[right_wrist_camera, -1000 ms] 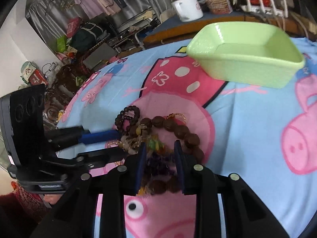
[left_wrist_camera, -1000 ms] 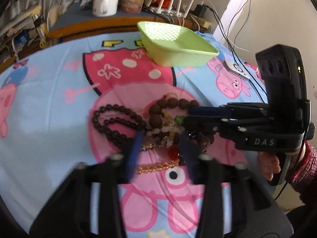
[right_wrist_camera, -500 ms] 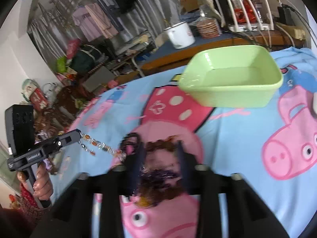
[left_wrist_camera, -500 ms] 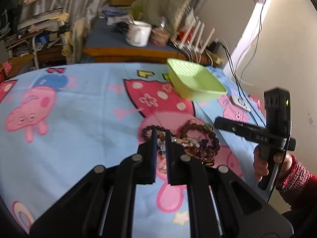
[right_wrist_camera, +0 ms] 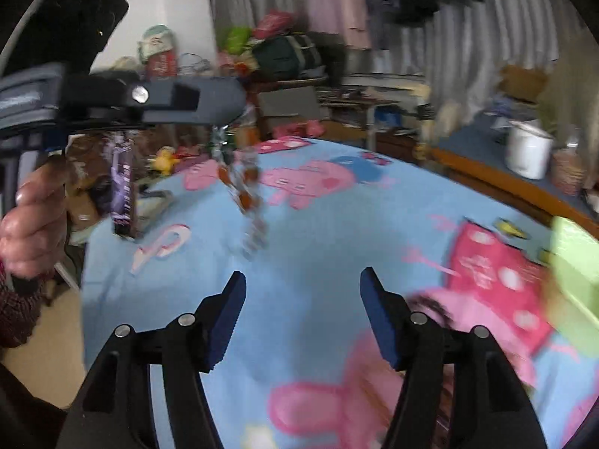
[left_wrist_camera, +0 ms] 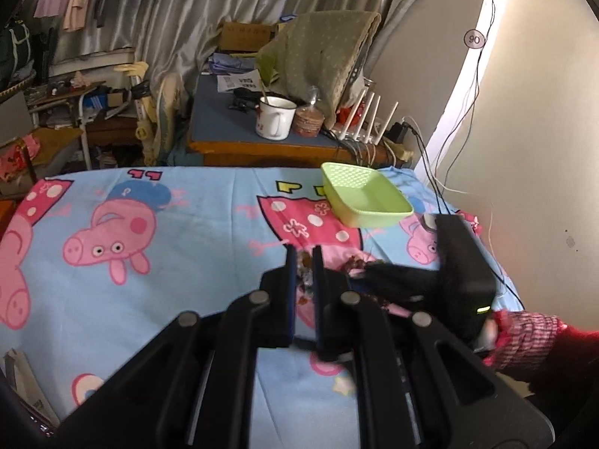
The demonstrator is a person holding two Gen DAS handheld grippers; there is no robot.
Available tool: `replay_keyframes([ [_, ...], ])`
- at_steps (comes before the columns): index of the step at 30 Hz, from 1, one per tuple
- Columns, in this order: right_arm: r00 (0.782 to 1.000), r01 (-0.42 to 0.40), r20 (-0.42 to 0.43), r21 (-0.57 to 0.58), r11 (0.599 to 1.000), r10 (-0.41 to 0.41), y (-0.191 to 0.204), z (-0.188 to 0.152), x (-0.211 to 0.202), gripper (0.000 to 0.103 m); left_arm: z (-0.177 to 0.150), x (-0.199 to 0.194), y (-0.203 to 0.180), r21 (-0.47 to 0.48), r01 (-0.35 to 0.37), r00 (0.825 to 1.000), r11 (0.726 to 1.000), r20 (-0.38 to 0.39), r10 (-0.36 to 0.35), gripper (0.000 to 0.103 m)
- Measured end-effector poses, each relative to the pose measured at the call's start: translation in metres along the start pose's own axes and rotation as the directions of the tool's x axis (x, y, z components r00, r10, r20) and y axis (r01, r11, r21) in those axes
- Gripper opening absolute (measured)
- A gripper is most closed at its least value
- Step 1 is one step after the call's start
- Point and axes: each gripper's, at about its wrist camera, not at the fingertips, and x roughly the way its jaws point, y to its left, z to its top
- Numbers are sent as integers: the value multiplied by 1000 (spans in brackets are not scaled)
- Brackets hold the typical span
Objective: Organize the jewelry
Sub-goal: 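Lift the stone bead strand with the right tool over the green basket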
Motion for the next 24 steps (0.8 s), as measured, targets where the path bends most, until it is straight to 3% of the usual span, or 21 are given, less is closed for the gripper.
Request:
replay_keyframes([
  [4,997,-75,-20,70,995,77,-5,16,12,29,10,-13,-9,26,-6,1000,1000,24,5,7],
  [5,995,-93,-34,115,989,98,-13,20,11,0,14,-17,-12,35,-5,999,999,35,4,7],
  [7,986,-148,-41,212,966,160,-37,27,-2,0,21,-19,-18,50,-6,999,999,52,4,7],
  [13,999,-4,-30,283,959,13,-111,58,-83,0,59,17,-39,82,13,998,997,64,-19,6],
  [17,990,128,-94,316,940,-103,-165,70,-114,0,92,79,-60,82,66,997,994,37,-69,6],
  [24,976,215,-105,401,891,-188,-239,70,-134,0,125,182,-106,63,167,986,984,-34,-165,6],
])
